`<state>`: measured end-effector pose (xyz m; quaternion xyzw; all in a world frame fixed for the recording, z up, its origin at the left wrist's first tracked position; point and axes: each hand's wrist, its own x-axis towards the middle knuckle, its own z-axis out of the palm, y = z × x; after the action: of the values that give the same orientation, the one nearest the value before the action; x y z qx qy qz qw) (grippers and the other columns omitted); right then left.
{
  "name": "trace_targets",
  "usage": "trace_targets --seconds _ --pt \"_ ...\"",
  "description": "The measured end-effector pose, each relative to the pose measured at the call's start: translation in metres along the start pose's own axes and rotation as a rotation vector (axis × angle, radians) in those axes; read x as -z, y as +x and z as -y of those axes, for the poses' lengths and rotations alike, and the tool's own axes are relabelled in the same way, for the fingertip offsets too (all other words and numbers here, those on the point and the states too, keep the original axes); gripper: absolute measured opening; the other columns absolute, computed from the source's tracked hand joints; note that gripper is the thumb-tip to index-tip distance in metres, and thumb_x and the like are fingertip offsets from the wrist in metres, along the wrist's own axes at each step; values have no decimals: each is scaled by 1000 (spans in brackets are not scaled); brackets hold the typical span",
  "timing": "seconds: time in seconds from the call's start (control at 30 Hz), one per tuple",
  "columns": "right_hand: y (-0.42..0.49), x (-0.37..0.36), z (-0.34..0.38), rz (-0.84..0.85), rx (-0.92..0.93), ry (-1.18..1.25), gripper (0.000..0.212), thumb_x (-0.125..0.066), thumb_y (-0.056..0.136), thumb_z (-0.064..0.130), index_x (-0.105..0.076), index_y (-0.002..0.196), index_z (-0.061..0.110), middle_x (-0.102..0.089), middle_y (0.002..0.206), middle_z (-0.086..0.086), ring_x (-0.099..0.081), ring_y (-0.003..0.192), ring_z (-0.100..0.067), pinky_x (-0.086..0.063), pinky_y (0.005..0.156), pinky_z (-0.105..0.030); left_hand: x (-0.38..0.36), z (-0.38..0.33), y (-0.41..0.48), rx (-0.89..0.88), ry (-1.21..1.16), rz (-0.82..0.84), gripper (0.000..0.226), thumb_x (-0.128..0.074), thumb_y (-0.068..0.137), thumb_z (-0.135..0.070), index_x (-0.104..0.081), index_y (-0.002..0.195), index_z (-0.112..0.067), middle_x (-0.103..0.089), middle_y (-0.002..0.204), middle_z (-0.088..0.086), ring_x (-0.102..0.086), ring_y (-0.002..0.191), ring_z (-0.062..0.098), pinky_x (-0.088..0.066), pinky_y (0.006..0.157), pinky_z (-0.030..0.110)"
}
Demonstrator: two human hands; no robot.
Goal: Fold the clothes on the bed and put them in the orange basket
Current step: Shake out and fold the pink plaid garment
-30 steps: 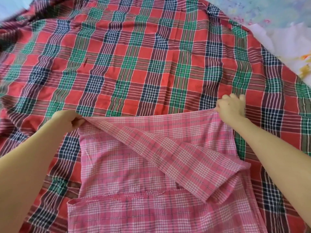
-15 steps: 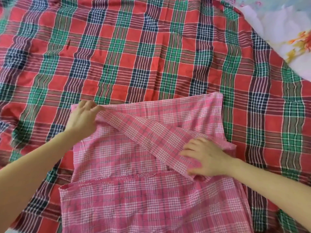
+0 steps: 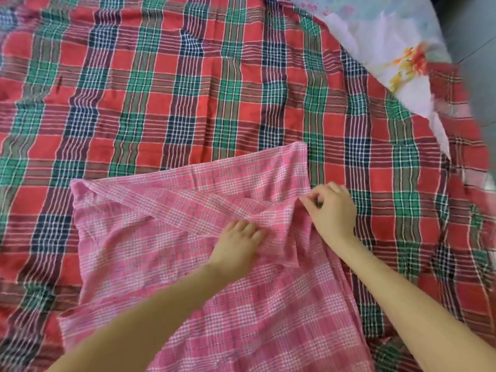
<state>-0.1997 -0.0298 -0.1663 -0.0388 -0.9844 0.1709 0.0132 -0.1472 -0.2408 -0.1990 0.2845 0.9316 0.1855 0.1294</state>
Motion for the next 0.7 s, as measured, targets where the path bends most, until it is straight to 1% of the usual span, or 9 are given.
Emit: trace_targets --seconds 0.07,0.13,0.27,0.33,0.4,0.43,0.5,0.57,0.7 --pt "5 5 3 -8 -183 55 34 -67 82 40 -53 62 17 -48 56 7 -45 55 -15 -23 45 -23 5 -6 17 145 -157 -88 31 -74 67 -10 -71 97 -15 -72 86 2 -67 79 25 -53 76 35" --pt "2 2 6 107 -276 115 48 -56 90 41 -46 55 11 -48 50 1 -42 47 -17 -24 42 -29 14 -4 31 380 -348 -119 19 -61 80 -3 -70 95 -11 -72 85 5 -66 79 26 -50 73 34" --pt "-7 1 19 379 -334 254 49 -43 99 29 -40 52 14 -41 54 0 -48 65 -27 -23 59 -30 33 5 46 539 -508 -142 21 -58 85 -5 -71 101 -8 -72 85 12 -65 79 31 -46 70 35" --pt "-7 6 28 479 -487 453 44 -38 99 38 -65 82 7 -60 80 -8 -57 92 -29 -25 63 -24 40 5 48 508 -529 -131 19 -59 84 -10 -72 97 -8 -71 81 12 -64 77 31 -46 70 35" --pt "-7 12 38 577 -674 703 56 -39 94 53 -60 121 9 -60 117 -8 -51 118 -25 -31 78 -21 47 2 49 494 -512 -110 17 -60 84 -14 -73 96 -11 -71 77 7 -63 74 28 -46 67 33" --pt "-8 13 40 604 -706 806 57 -45 91 55 -61 121 9 -61 118 -6 -52 118 -24 -35 84 -26 50 0 50 489 -495 -109 16 -61 85 -12 -73 95 -13 -69 76 3 -61 71 24 -44 65 30" --pt "-8 22 47 528 -705 939 35 -65 85 39 -71 94 6 -69 99 -8 -63 97 -19 -45 83 -33 56 -2 54 465 -450 -127 16 -61 84 -8 -73 93 -14 -66 73 -3 -57 69 17 -42 62 28" --pt "-2 37 52 369 -701 1037 18 -71 82 23 -71 74 7 -67 79 -6 -60 73 -11 -46 69 -26 65 -2 63 459 -423 -147 16 -60 84 -6 -73 88 -15 -64 69 -4 -56 68 17 -43 61 30" --pt "38 63 53 121 -496 950 17 -67 85 18 -68 71 10 -67 72 -4 -59 67 -9 -47 65 -18 87 11 94 456 -419 -220 34 -59 90 -23 -52 58 -18 -44 50 -8 -38 49 11 -27 46 23"
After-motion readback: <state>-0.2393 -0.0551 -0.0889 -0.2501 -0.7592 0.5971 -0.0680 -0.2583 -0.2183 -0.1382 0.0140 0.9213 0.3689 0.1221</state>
